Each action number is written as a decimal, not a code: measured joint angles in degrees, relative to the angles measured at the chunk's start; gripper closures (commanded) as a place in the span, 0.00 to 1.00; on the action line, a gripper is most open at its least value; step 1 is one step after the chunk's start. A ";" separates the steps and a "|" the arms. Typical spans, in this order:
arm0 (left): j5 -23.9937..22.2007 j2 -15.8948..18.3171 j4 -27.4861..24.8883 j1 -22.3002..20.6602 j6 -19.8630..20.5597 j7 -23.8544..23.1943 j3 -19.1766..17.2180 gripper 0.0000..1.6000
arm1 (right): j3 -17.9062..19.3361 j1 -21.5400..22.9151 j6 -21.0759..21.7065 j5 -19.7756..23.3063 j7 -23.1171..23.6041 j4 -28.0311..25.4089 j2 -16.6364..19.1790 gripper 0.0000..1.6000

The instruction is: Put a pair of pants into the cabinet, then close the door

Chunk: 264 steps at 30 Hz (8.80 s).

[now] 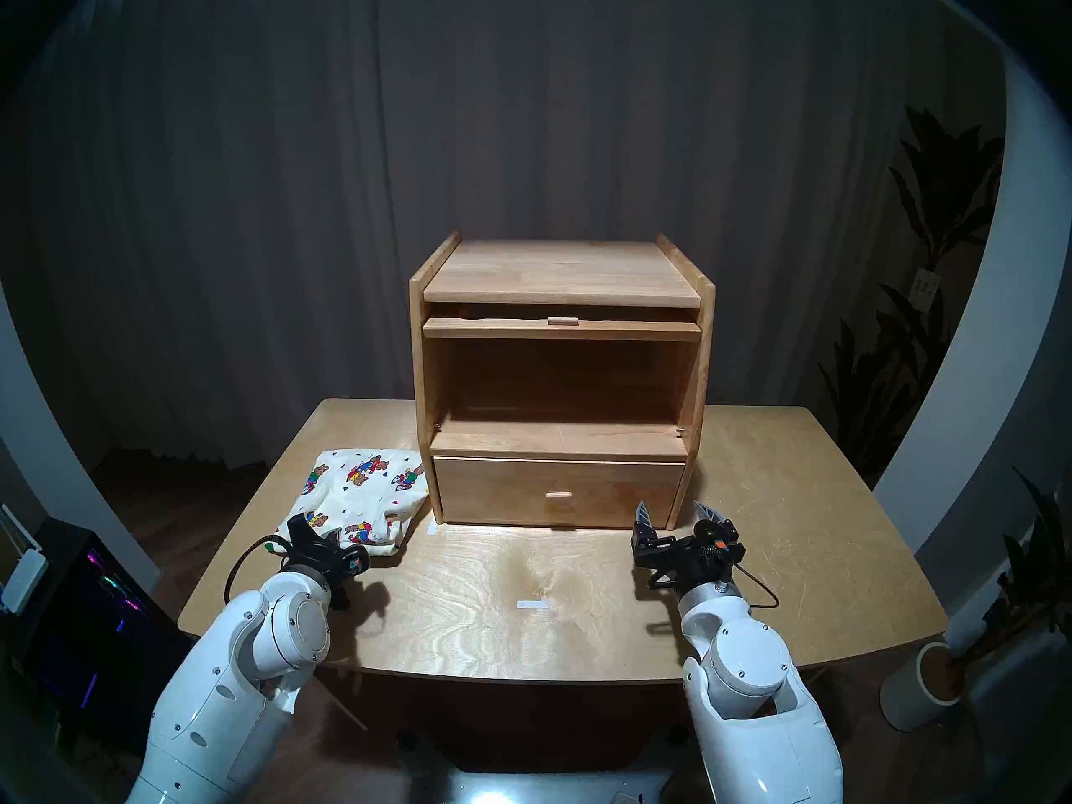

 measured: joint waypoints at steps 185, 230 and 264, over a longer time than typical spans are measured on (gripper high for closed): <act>-31.10 -25.03 16.80 -30.28 -12.11 29.48 29.75 0.00 | -0.01 0.10 0.00 0.07 -0.01 0.06 0.00 0.00; -27.63 -7.62 -14.83 -11.70 -22.92 37.92 20.47 0.00 | -0.01 0.58 -0.01 0.11 -0.01 1.46 0.00 0.00; -56.11 5.00 -19.49 11.35 -26.92 26.93 -7.52 0.00 | -1.28 -0.08 -2.65 -5.98 -0.46 -4.77 2.58 0.00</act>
